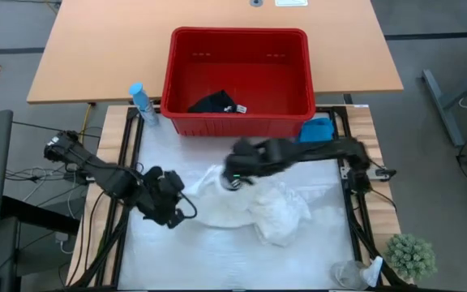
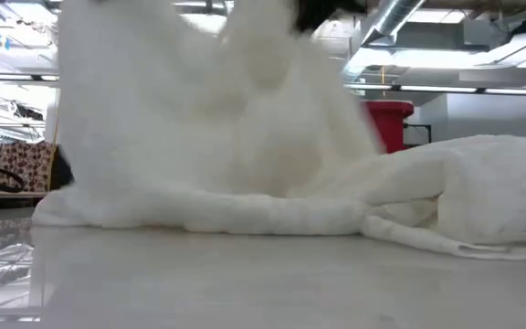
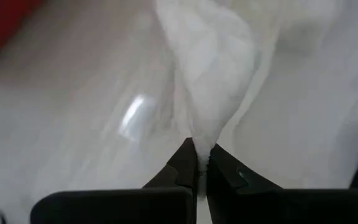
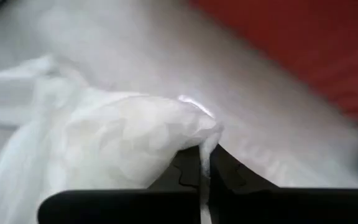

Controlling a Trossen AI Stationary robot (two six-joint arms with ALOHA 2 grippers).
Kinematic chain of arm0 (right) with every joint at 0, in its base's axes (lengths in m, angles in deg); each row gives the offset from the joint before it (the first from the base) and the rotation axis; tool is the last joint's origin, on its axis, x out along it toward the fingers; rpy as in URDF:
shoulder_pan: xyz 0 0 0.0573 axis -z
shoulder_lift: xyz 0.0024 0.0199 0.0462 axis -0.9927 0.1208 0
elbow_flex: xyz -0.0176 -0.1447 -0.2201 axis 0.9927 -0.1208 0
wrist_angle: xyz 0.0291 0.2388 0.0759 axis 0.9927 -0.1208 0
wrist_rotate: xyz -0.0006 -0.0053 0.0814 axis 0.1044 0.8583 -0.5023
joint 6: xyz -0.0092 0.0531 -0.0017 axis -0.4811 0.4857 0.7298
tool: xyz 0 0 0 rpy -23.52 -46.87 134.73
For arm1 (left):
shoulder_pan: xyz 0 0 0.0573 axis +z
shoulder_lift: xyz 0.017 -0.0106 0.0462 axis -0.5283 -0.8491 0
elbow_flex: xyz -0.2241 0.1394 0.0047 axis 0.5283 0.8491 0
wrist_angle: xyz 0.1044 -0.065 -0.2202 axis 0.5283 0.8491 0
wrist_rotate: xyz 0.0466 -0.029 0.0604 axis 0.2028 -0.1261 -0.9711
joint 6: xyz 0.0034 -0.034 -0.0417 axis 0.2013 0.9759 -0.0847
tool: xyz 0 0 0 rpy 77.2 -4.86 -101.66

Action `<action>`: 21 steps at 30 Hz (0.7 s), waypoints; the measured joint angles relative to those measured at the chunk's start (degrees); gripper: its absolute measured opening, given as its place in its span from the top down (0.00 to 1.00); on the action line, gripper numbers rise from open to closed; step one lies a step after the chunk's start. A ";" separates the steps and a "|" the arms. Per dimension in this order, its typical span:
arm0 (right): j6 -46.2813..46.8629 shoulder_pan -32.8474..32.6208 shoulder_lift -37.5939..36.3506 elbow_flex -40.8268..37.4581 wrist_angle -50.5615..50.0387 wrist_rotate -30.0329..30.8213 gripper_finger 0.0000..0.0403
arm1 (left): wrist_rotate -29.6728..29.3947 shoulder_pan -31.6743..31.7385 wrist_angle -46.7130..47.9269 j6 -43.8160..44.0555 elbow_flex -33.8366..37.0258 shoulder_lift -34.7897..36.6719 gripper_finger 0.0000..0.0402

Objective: Fold laundry
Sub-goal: Remove the white blouse from the red laundry bin

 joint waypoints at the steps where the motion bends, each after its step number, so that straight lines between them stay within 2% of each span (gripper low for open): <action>1: -2.01 0.58 2.11 0.00 2.53 -1.70 0.93 | 1.16 -0.36 -0.03 0.79 2.39 0.43 1.00; 7: -10.58 2.86 9.59 0.04 13.26 -12.35 0.93 | 4.39 -3.51 -1.21 11.55 18.56 4.78 1.00; 10: -16.66 3.83 11.33 0.04 18.00 -16.41 0.91 | 5.48 -5.59 -6.94 19.61 27.10 9.00 1.00; 12: -19.64 4.37 11.92 0.11 20.42 -16.97 0.89 | 5.66 -6.23 -13.34 24.47 32.31 11.86 1.00; 16: -25.59 5.73 11.58 0.11 20.86 -18.12 0.80 | 6.50 -7.14 -22.38 29.27 41.17 17.14 0.96; 21: -28.94 7.66 7.32 0.11 20.29 -18.17 0.62 | 5.74 -8.18 -22.73 34.27 47.41 22.48 0.82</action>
